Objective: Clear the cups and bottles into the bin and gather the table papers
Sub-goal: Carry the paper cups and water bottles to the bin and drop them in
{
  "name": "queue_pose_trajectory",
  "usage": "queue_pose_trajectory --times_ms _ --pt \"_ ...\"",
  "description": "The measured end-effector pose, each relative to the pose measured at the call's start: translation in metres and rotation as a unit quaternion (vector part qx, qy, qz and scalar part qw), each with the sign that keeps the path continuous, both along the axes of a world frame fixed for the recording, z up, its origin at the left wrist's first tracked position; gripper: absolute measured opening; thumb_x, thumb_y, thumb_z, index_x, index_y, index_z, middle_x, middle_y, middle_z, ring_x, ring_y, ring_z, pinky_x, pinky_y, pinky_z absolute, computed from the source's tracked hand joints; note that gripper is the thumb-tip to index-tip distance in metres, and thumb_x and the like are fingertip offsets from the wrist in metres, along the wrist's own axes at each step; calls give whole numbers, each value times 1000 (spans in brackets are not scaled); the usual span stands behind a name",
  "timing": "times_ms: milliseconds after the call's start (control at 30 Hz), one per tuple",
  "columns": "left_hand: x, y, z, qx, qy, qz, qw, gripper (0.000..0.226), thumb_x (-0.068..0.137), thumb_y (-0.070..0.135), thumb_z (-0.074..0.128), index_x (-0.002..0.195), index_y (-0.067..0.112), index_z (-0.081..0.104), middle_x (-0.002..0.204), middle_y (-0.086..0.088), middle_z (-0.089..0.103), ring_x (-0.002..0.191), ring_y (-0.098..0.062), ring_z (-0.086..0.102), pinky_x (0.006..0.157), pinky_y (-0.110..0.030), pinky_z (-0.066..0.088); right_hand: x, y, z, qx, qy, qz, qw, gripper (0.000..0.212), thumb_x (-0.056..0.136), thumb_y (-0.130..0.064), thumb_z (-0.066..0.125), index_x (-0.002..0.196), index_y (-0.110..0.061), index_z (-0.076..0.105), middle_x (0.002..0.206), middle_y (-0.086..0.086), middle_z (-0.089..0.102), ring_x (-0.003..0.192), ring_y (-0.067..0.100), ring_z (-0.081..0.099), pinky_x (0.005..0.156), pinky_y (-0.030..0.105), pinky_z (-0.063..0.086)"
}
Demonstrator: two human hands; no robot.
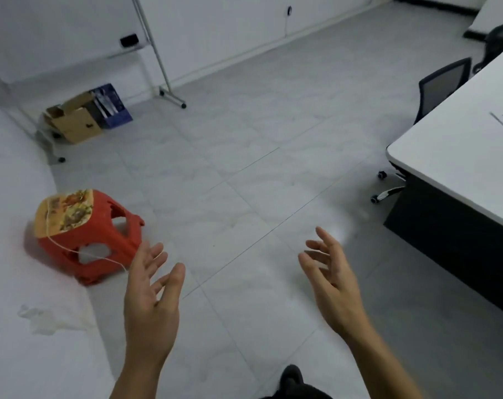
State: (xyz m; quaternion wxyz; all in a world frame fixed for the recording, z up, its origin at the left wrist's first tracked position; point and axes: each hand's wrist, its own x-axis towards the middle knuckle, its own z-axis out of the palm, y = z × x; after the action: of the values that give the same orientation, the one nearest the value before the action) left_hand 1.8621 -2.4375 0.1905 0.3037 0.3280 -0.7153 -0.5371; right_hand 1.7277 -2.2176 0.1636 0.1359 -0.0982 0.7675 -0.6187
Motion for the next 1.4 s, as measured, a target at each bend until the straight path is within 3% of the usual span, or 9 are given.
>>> queue_pose_trajectory --times_ms 133,333,467,667,867,967,1133,1267,1400 --pt "-80 -9 2 15 5 -14 1000 62 92 11 64 147 27 40 134 11 58 123 -4 56 91 -21 42 -89 -11 8 15 27 -10 999 68 85 -55 56 149 -35 39 135 -20 52 120 -1 55 90 22 51" --pt "-218 -56 -42 62 -13 -34 997 66 87 24 73 145 29 41 135 8 59 126 -6 55 96 -29 44 -208 -46 -40 53 7 -41 998 54 89 -50 56 141 -41 43 138 -22 48 124 -6 51 97 25 50" --pt "-346 -100 -56 59 -23 -79 995 58 92 15 65 142 32 42 133 14 58 124 -3 55 96 -27 45 -308 -76 -52 91 9 -73 993 47 93 -44 59 137 -46 41 136 -21 47 124 -5 51 99 29 51" --pt "-552 -127 -6 12 -26 -214 976 56 94 17 63 144 30 41 132 20 56 121 3 54 85 -13 43 -450 -80 -10 103 40 -204 973 54 92 -39 63 143 -36 43 136 -16 49 123 -6 51 92 19 46" --pt "-744 -100 1 1 -4 -350 937 55 94 15 62 143 32 42 130 19 58 122 0 55 90 -21 45 -568 -59 -21 70 35 -348 934 61 85 -51 61 143 -36 46 132 -23 50 118 -10 52 90 20 47" --pt "-844 -75 -25 -9 -27 -382 924 55 94 14 63 141 34 42 130 20 58 122 1 55 92 -25 47 -650 -43 -53 51 9 -390 919 56 91 -40 65 143 -35 46 134 -22 50 121 -8 50 95 25 48" --pt "-978 -48 -17 -8 -45 -403 914 55 93 16 63 140 36 42 131 18 58 122 2 55 94 -28 48 -796 -25 -47 37 5 -392 919 52 93 -34 66 140 -37 44 131 -27 48 119 -16 47 94 18 47" --pt "-1099 -36 18 -9 -13 -386 922 57 93 15 62 143 32 40 133 15 58 125 -3 55 92 -23 45 -937 -11 -8 30 36 -366 929 53 94 -31 66 142 -35 44 135 -19 50 123 -5 51 96 20 46" --pt "-1198 -29 25 11 3 -363 932 59 92 17 61 145 31 39 133 14 58 125 -3 55 94 -24 43 -1049 -4 9 38 39 -336 940 54 94 -32 65 142 -36 42 138 -20 49 123 -7 50 95 18 46"
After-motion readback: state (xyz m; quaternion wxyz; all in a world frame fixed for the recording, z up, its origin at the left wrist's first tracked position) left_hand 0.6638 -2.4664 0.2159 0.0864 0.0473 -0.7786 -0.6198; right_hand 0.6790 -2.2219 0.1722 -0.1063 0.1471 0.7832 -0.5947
